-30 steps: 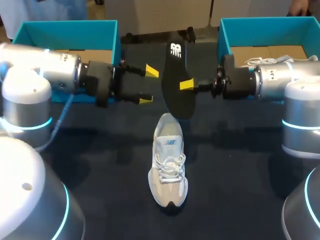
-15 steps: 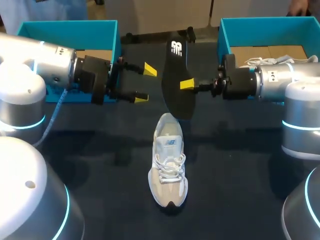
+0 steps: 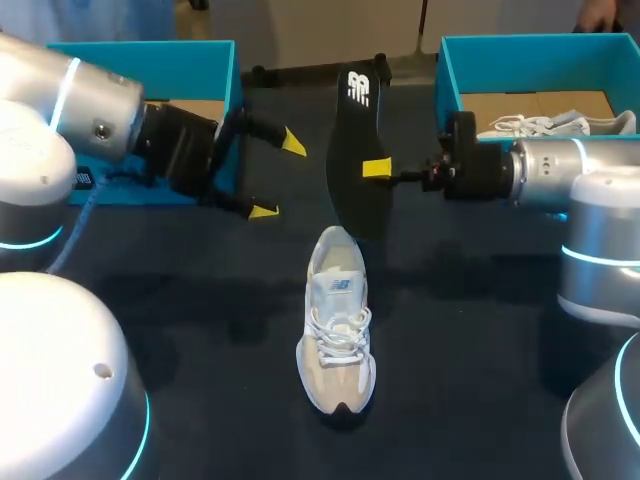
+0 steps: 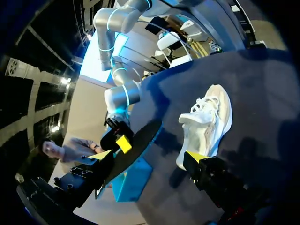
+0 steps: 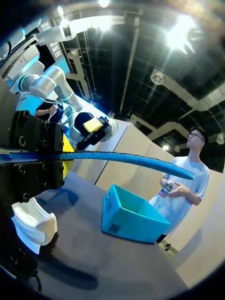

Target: Take the shoe out of the shoebox, open the shoe tongue, remove and reinsert the insole, then place the shoe into the shoebox

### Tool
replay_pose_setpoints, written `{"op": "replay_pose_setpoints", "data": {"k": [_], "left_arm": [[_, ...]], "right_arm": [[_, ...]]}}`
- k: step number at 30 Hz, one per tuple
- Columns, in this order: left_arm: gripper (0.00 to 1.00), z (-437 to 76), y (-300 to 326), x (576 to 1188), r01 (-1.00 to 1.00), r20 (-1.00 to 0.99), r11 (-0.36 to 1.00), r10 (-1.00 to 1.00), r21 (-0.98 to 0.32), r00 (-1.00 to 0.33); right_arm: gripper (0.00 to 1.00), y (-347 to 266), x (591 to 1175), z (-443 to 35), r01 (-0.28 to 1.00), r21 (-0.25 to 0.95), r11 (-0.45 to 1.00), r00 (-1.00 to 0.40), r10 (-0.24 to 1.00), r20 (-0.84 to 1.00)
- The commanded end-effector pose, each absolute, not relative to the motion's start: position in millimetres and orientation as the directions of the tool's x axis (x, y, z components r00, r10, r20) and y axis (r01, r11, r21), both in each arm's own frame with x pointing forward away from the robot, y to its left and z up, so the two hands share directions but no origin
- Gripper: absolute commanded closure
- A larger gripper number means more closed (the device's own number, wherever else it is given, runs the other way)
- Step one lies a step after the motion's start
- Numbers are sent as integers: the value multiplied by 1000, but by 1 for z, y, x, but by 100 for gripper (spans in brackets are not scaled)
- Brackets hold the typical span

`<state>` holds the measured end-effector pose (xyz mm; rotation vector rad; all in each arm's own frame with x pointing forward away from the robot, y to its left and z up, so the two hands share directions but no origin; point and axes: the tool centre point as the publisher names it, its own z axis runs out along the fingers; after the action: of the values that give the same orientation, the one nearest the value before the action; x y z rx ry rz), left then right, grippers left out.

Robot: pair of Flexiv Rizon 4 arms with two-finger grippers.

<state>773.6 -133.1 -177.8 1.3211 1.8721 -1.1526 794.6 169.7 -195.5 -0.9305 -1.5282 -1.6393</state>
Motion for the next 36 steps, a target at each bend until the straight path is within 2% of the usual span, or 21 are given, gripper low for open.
{"op": "replay_pose_setpoints", "data": {"k": [1,9,16,21,23,25,36], "left_arm": [[0,-174,-131,771,936,-813,145,466,-320,-350],[0,-176,-134,767,929,-807,163,461,-332,-369],[0,-197,-144,768,787,-651,368,442,-496,-617],[0,-205,-146,757,661,-531,528,400,-533,-747],[0,-210,-142,749,612,-490,631,388,-476,-781],[0,-210,-142,749,612,-490,631,388,-476,-781],[0,-214,-143,748,594,-462,635,386,-495,-798]], "right_arm": [[100,172,797,-196,867,495,-56,-497,-20,868],[100,172,797,-196,867,495,-56,-497,-20,868],[100,155,797,-210,833,540,-117,-544,-2,839],[100,149,795,-207,796,592,-126,-594,29,804],[100,151,793,-204,769,626,-131,-626,43,778],[100,153,792,-203,750,647,-136,-643,83,762],[100,153,792,-203,750,647,-136,-643,83,762]]}}
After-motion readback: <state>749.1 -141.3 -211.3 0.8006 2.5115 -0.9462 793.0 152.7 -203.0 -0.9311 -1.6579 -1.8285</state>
